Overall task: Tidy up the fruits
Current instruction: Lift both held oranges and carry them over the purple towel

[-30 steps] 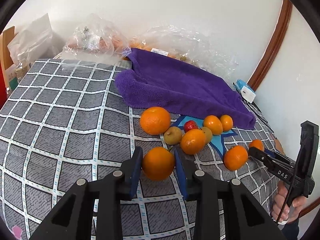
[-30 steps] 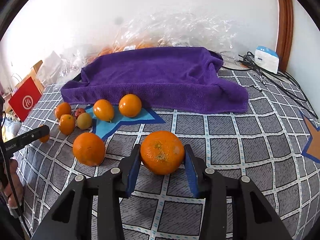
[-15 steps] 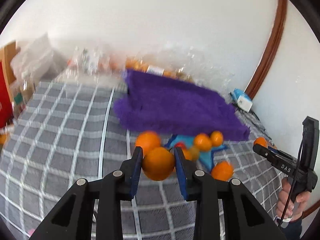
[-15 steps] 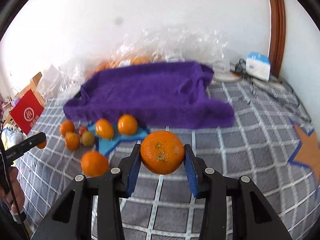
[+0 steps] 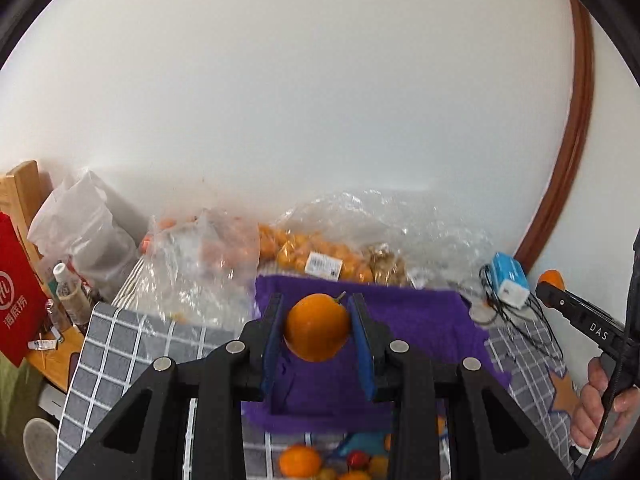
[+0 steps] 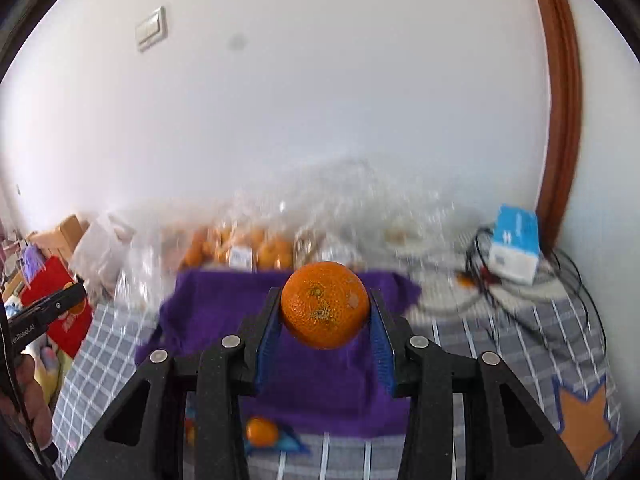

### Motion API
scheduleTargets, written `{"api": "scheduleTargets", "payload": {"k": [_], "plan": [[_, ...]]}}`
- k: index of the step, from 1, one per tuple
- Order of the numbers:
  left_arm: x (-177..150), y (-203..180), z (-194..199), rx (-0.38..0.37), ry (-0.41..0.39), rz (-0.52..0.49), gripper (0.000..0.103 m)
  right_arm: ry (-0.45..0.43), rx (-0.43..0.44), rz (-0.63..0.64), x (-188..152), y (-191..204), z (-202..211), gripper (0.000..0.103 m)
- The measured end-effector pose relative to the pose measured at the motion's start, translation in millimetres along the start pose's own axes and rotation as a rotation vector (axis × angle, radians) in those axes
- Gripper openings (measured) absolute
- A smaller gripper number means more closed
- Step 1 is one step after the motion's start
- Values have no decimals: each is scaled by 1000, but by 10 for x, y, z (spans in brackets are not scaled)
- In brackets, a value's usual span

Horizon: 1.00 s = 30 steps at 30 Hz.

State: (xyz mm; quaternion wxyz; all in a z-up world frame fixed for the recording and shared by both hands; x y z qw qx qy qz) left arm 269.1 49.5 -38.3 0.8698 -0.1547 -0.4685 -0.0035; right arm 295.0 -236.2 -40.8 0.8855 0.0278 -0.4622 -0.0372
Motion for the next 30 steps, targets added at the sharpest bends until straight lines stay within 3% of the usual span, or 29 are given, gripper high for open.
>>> {"api": "scheduleTargets", "payload": {"k": [4,11,15,18,30], "plan": [[75,49,-276,-8,-4,68,31,13,46,-25,206,45,-336,42],[235,50,-858,-14,29,108,31,58,42,-13,268,95,-915,42],[76,135,-1201,-5,64,114,31,123,14,-5,125,8,-1187,41],[-27,217,-1417,17,136,118,31,160,30,-14,11,-58,-1330,41],[-240,463,-1718,56,218,143,31,315,2,-2,-378,-65,-1862,41]]}}
Point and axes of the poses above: each gripper's, at about its wrist camera, not at the fingertips, and z roughly against the way its jaws point, y to its left, x to its top, the point moved 5 cm from there along -z, roughly the way its jaws point, and after that the axes turned 8 degrees about -x, right-handed, at the moved point
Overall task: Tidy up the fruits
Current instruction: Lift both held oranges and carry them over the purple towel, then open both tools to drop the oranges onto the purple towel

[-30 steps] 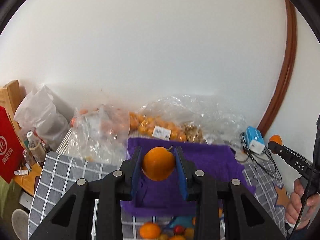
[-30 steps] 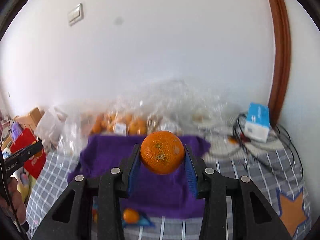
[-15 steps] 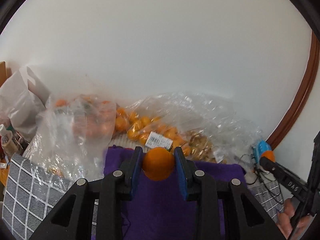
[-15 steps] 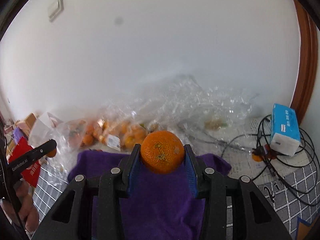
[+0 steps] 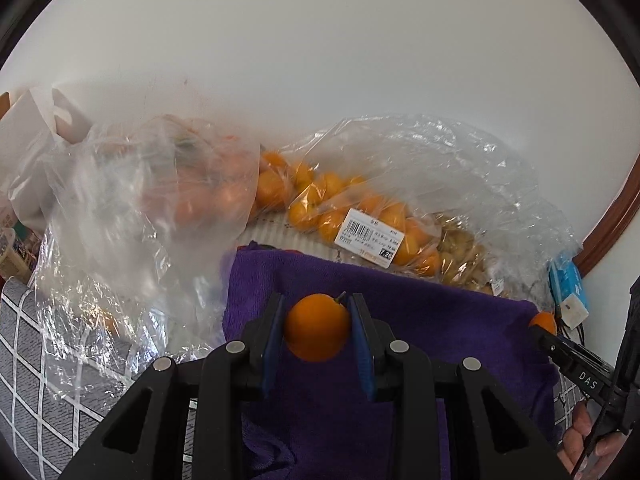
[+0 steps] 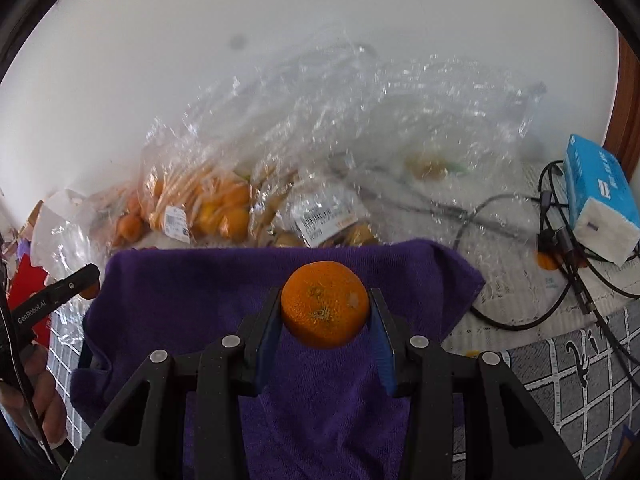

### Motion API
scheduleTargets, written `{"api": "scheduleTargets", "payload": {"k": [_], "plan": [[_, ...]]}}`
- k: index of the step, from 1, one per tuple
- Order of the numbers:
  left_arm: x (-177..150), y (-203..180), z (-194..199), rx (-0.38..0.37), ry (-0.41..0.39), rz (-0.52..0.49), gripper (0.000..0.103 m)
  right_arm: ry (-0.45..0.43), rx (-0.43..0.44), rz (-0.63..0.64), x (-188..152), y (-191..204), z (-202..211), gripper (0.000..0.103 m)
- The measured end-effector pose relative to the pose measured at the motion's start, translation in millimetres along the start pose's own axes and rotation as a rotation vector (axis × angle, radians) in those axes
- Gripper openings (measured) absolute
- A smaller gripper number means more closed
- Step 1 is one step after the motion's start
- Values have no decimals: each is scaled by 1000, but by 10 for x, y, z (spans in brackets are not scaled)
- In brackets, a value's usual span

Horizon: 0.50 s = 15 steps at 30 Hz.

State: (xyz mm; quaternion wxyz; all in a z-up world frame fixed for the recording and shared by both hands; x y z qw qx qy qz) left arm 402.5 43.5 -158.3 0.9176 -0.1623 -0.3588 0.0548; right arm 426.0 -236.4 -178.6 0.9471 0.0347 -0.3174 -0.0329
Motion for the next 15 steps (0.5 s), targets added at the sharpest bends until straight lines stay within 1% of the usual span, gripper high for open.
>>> {"api": "scheduleTargets", "payload": {"k": [8,13,15], "plan": [[-94,17,-155,36,77,-13,31,57,-18,27,-48,16,-110,41],[-122,43,-188,49,107,-14,31,111,-33,56,-119,79,-234,41],[-130,51,-209,55,119,-16,31,115,-29,63,-135,99,-246,41]]}}
Point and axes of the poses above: each gripper's, at about its wrist camera, not at the fingertips, and z roughly against the way its jaws point, y to its left, x to its top, the point moved 5 cm from there along -z, roughly the way its jaws point, and after that the axes turned 8 degrees about -x, right-handed, at the moved point
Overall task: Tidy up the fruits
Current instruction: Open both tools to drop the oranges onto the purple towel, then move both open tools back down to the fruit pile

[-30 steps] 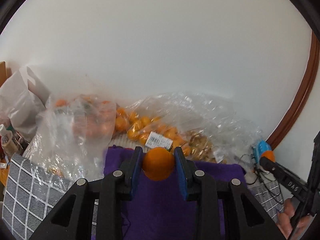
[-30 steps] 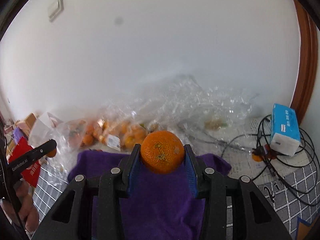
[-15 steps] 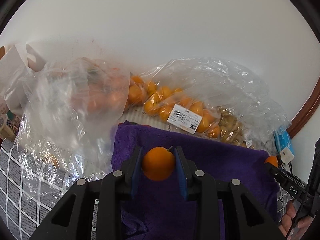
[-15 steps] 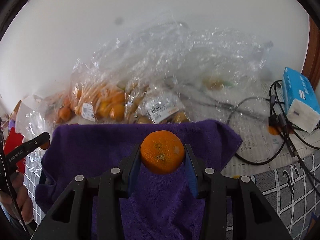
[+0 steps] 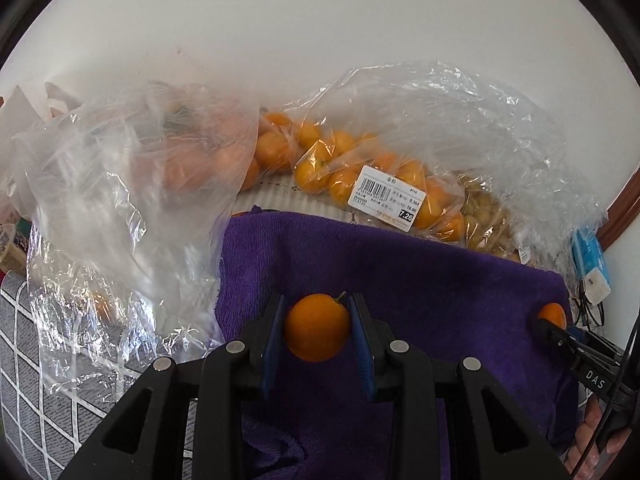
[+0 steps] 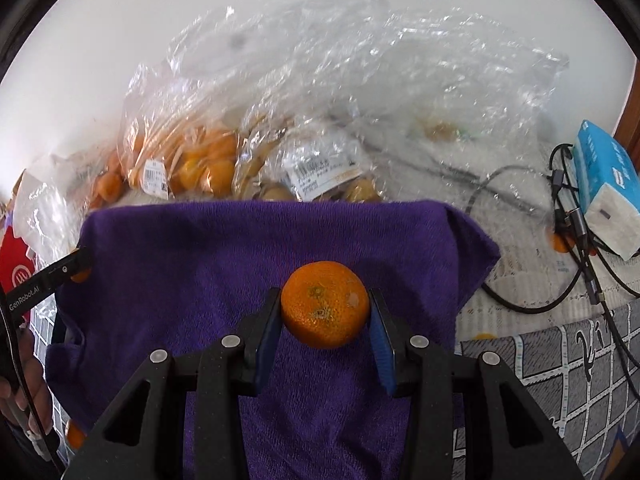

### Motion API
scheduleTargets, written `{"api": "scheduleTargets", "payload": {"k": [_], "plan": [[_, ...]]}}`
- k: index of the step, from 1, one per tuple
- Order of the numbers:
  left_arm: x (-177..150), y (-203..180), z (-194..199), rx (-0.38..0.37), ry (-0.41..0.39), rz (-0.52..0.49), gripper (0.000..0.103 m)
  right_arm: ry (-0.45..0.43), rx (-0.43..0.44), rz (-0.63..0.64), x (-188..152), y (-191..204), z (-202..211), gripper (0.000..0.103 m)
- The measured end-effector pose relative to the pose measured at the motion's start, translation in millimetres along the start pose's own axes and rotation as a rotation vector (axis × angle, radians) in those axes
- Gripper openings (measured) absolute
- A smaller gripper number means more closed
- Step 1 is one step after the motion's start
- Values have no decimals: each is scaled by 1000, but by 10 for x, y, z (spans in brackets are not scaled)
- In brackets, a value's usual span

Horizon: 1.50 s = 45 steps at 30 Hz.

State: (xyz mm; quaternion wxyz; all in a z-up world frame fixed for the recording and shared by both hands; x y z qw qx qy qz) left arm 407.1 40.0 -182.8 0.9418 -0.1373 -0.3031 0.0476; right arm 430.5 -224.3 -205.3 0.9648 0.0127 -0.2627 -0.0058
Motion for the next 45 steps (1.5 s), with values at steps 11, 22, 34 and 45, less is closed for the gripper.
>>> {"api": "scheduleTargets", "payload": {"k": [11,22,34,45], "plan": [[-38,-12,-117,17,40,-16,31,14,4,-6,-11,15,-50,46],[28,-287,98,-4,-40,-103,57,-195,-28,-10,138,55,585,66],[44,-585,1023,71,-223,-213,57,-263,-122,18,-310,-28,1448,66],[-696,-256,1622,93,-257,-191,57,-160,-8,20,-1450,260,1550,54]]}}
Point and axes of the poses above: each gripper's, at about its wrist camera, not at the fingertips, and z roughly against the way its jaws point, y to its left, x to its top, the point moved 5 cm from there along -z, roughly the way its jaws point, and after that the axes turned 8 degrees about -x, right-handed, at the moved point
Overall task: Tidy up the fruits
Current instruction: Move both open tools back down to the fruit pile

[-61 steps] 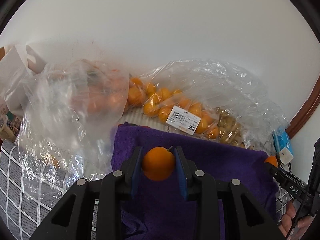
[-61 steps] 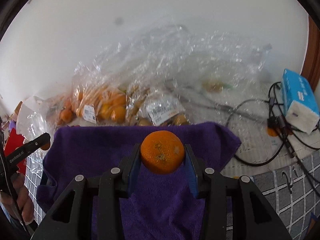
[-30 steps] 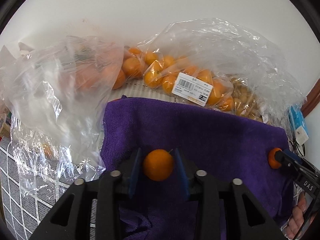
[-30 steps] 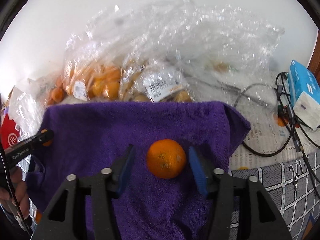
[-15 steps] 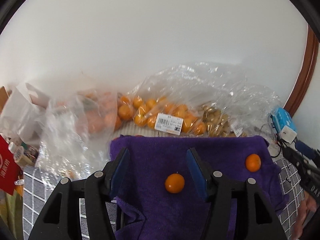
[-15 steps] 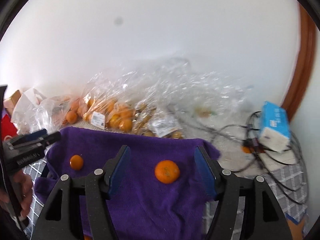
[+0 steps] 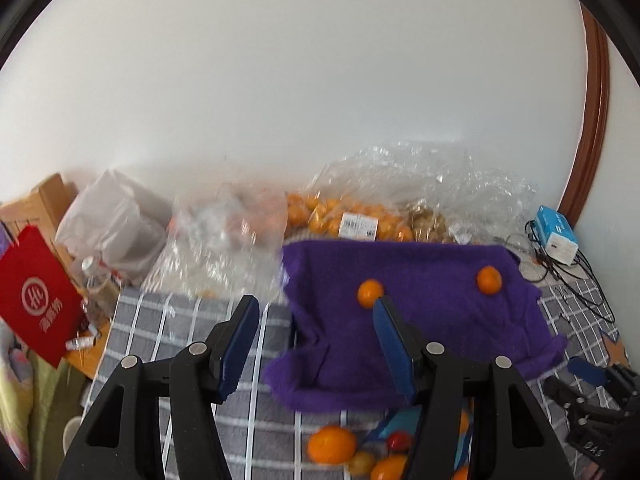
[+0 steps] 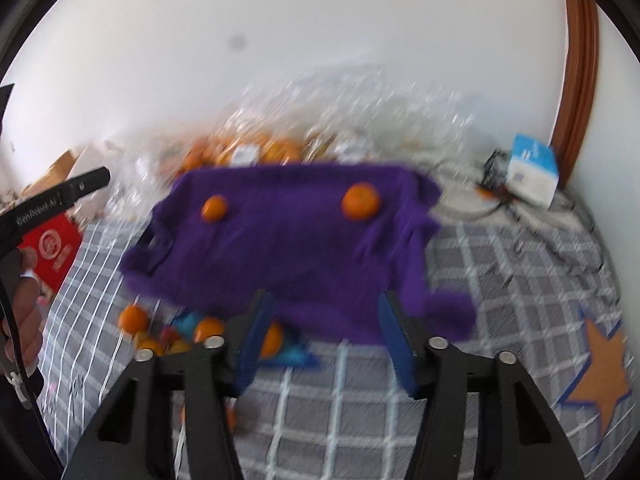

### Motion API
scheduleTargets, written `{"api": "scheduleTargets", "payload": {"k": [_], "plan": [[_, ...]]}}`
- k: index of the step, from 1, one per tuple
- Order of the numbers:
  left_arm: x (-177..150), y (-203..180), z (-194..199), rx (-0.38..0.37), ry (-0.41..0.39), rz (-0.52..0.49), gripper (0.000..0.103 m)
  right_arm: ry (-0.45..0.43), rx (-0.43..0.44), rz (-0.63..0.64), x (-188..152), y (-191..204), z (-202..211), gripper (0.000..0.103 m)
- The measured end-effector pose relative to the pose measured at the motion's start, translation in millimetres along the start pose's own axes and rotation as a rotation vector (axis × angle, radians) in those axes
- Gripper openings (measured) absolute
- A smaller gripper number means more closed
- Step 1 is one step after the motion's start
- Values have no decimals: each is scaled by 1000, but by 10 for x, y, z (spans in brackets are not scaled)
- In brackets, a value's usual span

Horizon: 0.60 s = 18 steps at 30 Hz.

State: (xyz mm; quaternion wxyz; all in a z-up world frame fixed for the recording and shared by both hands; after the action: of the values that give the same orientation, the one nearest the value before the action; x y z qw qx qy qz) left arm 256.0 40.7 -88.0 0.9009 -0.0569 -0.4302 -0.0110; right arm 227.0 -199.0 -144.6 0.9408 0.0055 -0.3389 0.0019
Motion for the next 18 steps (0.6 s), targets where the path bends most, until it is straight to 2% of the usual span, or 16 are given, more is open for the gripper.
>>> {"api": "scheduleTargets", "payload": {"k": [5,7,8,12,14,16,17,18], "plan": [[-440,228,110,-13,36,74,57,17,80,16,-440,267,57,58],[-606,289,146,-3,51,86,57,11,128,26,-561,396,105,68],[-684,318,149,2,64,96,57,3,142,31,-617,453,122,70],[-952,389,128,1,116,129,58,36,152,52,-812,667,25,71],[-1033,388,124,9,128,116,58,50,134,56,-867,728,-54,68],[-1087,383,118,10,134,99,58,61,122,55,-889,744,-141,54],[-1110,379,102,8,136,93,58,63,125,55,-888,746,-172,53],[-1116,376,85,4,137,92,58,43,121,57,-877,746,-164,48]]}}
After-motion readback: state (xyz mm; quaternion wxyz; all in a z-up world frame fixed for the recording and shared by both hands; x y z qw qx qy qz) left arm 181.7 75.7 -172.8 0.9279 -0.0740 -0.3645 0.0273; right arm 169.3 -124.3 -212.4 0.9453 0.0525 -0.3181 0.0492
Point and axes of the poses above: each gripper's, at about its wrist camera, not at the fingertips, and z roughly against the way its jaws point, y to its left, x to its top, the point moved 5 cm from there along -z, roughly the way its jaws point, and after that the axes turned 8 degrees about -x, right-handed, at the moved point
